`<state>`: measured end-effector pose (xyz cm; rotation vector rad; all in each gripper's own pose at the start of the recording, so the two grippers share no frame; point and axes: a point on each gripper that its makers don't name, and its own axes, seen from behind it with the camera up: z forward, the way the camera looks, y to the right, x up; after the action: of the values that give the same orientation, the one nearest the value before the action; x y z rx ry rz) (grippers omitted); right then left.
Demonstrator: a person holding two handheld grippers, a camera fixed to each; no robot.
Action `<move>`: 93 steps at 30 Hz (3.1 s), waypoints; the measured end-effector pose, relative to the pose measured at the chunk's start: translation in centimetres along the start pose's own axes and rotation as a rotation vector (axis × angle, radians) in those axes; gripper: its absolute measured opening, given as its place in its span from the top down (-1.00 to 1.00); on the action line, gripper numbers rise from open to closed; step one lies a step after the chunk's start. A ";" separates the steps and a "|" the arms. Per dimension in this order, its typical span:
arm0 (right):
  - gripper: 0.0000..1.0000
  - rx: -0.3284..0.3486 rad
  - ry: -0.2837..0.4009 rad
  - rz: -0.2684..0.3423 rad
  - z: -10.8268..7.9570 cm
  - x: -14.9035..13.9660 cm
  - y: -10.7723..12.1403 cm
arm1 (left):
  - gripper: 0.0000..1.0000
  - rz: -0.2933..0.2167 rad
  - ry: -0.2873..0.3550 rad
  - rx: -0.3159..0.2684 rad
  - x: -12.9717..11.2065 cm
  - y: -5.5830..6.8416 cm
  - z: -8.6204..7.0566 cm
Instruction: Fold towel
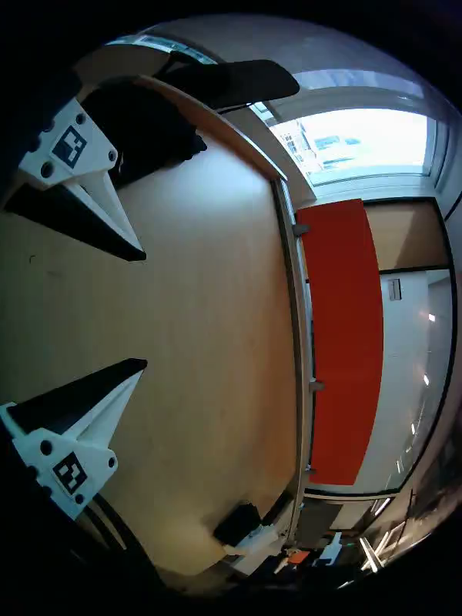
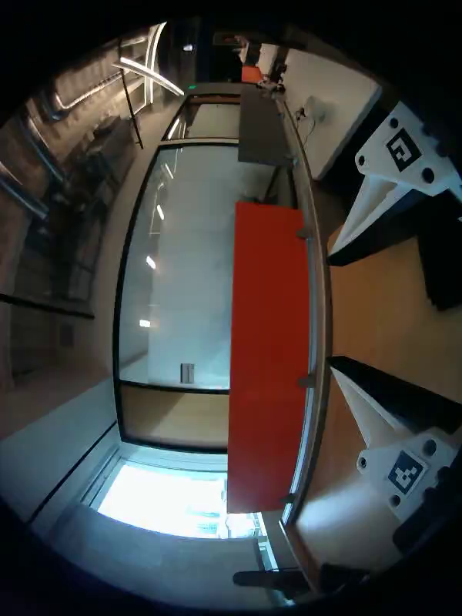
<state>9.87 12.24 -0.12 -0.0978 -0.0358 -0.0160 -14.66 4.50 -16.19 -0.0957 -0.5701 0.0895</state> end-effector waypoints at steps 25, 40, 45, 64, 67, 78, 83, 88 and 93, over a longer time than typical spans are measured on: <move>-0.80 0.105 0.038 0.044 0.1 3.1 -10.9 | -0.88 -0.021 0.068 -0.004 2.4 -1.6 0.8; -0.80 0.106 0.020 0.066 -1.1 2.9 -11.3 | -0.88 -0.047 0.192 0.021 8.1 -3.6 1.3; -0.80 0.113 0.021 0.068 -1.5 3.3 -11.6 | -0.88 -0.040 0.265 0.040 11.7 -4.7 1.5; -0.80 0.111 -0.006 0.044 -1.7 3.0 -12.2 | -0.88 -0.066 0.459 0.128 19.9 -8.5 1.3; -0.80 0.112 -0.010 0.049 -1.6 3.1 -12.3 | -0.88 -0.072 0.468 0.132 20.2 -8.5 1.3; -0.80 0.093 -0.008 0.057 -1.2 4.1 -12.0 | -0.88 -0.082 0.515 0.134 21.9 -8.1 1.7; -0.80 0.084 -0.011 0.032 -1.3 4.8 -11.8 | -0.88 -0.072 0.531 0.138 22.3 -7.7 2.1; -0.80 0.072 -0.009 0.025 -1.5 5.6 -11.5 | -0.87 -0.056 0.539 0.145 22.0 -7.5 2.5; -0.80 0.069 0.000 0.026 -1.7 6.2 -11.9 | -0.88 -0.048 0.551 0.152 21.0 -7.5 3.1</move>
<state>15.96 0.10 -0.41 -0.0291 -0.0351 0.0115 1.69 -0.36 -1.55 0.0423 -0.0147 0.0559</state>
